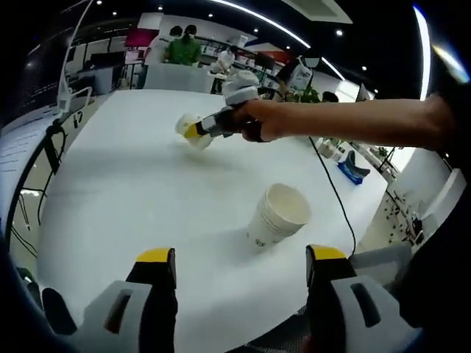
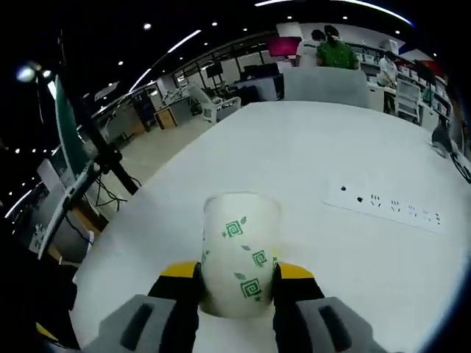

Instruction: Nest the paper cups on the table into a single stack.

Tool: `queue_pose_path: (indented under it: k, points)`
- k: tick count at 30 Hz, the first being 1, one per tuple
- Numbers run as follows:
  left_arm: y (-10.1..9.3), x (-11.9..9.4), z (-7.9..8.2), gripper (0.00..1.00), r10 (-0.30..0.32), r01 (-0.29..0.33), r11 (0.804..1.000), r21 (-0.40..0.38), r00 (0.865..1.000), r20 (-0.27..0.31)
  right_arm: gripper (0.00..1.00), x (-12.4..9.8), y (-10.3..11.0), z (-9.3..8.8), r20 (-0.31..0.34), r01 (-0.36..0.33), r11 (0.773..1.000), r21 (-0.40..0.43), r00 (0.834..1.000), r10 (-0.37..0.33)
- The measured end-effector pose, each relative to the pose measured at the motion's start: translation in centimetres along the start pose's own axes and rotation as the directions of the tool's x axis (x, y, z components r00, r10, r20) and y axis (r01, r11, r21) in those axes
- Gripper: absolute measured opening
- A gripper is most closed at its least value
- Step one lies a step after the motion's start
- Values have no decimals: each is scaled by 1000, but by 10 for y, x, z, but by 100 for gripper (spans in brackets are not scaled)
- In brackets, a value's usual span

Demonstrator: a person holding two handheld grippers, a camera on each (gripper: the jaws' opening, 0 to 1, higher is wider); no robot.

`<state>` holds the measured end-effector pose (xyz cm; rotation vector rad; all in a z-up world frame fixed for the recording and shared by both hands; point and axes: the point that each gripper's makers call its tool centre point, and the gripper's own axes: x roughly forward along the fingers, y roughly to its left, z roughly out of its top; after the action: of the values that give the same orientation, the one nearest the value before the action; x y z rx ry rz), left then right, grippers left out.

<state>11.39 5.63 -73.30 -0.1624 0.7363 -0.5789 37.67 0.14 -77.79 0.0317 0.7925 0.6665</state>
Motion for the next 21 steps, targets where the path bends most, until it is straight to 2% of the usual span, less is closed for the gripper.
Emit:
queue_pose_path:
  k: [9,12,19,21]
  points:
    - [-3,-1,18,69,-23,22,1000,13,999,29,38,-48,0,-7,39,-27,999,-47,999,29]
    - [-5,-2,25,69,-29,29,999,23,999,34,38,-48,-16,-4,42,-36,997,-64,998,39]
    - [-11,-4,46,70,-51,48,997,58,998,46,38,-74,-22,-16,59,-64,991,-121,996,72]
    - [-14,-5,53,69,-62,59,996,67,997,48,38,-81,-22,-20,58,-66,985,-160,995,76]
